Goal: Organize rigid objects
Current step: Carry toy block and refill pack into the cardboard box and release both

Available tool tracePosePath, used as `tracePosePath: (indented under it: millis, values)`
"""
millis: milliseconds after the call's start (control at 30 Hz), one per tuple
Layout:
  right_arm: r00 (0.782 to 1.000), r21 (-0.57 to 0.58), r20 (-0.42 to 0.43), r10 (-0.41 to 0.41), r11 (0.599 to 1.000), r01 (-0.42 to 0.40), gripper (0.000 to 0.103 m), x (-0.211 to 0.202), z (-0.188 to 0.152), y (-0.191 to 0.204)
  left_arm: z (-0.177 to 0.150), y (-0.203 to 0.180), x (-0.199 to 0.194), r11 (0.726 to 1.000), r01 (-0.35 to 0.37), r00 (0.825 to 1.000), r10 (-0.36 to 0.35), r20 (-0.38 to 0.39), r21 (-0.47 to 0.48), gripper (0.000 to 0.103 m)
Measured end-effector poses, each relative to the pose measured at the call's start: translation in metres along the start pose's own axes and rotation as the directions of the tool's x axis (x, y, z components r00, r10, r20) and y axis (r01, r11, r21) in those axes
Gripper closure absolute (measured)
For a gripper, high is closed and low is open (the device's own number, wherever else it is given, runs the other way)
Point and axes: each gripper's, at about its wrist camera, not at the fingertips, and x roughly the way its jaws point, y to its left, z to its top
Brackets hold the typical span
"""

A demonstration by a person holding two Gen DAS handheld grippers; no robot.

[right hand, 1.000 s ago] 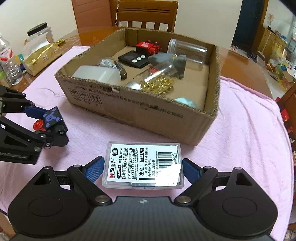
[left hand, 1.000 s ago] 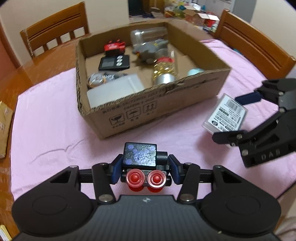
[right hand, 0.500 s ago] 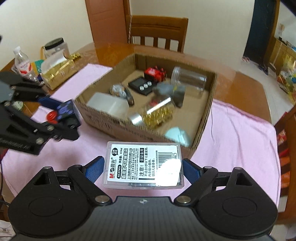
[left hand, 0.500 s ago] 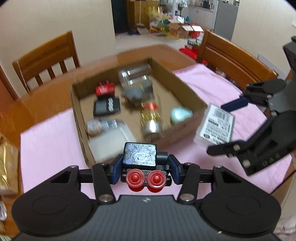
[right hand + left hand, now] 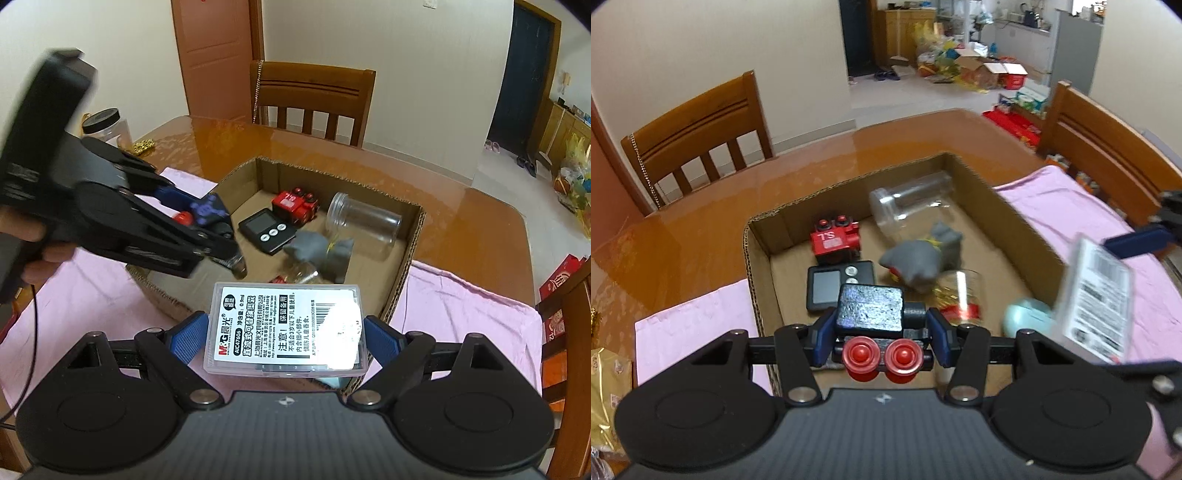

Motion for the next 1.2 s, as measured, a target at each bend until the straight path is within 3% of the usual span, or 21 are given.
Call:
tracePosePath:
  millis: [133, 300, 500, 667, 967, 1067, 1200]
  values:
    - [1.0, -0.001, -0.012, -0.003, 1.0, 0.003, 0.011, 0.007, 0.001, -0.004, 0.002, 0.008, 0.019, 0.999, -0.017, 1.0, 0.016, -0.007, -0.045, 0.051]
    - [1.0, 0.002, -0.021, -0.009, 1.0, 0.009, 0.011, 0.015, 0.004, -0.012, 0.004, 0.011, 0.012, 0.995, -0.053, 0.998, 0.057, 0.04, -0.081, 0.022]
    - [1.0, 0.01, -0.028, -0.007, 1.0, 0.007, 0.011, 0.033, 0.015, -0.027, 0.005, 0.014, -0.014, 0.991, -0.088, 0.99, 0.098, 0.104, -0.096, 0.006]
    - [0.999, -0.028, -0.033, 0.033, 0.999, -0.034, 0.011, 0.05, 0.028, -0.04, -0.002, 0.011, -0.039, 0.988, -0.074, 0.988, 0.09, 0.122, -0.135, 0.003]
    - [0.999, -0.056, -0.038, 0.031, 0.998, -0.033, 0.01, 0.077, 0.052, -0.059, -0.029, 0.001, -0.063, 0.975, -0.062, 0.987, 0.091, 0.131, -0.212, 0.003]
    - [0.998, -0.028, -0.026, 0.05, 0.998, -0.051, 0.0, 0.08, 0.057, -0.066, -0.034, -0.001, -0.065, 0.975, -0.085, 0.985, 0.114, 0.133, -0.206, 0.003]
    - [0.998, -0.005, -0.013, 0.061, 0.998, -0.061, 0.0, 0.08, 0.059, -0.067, -0.038, -0.001, -0.069, 0.97, -0.097, 0.981, 0.131, 0.14, -0.223, 0.002]
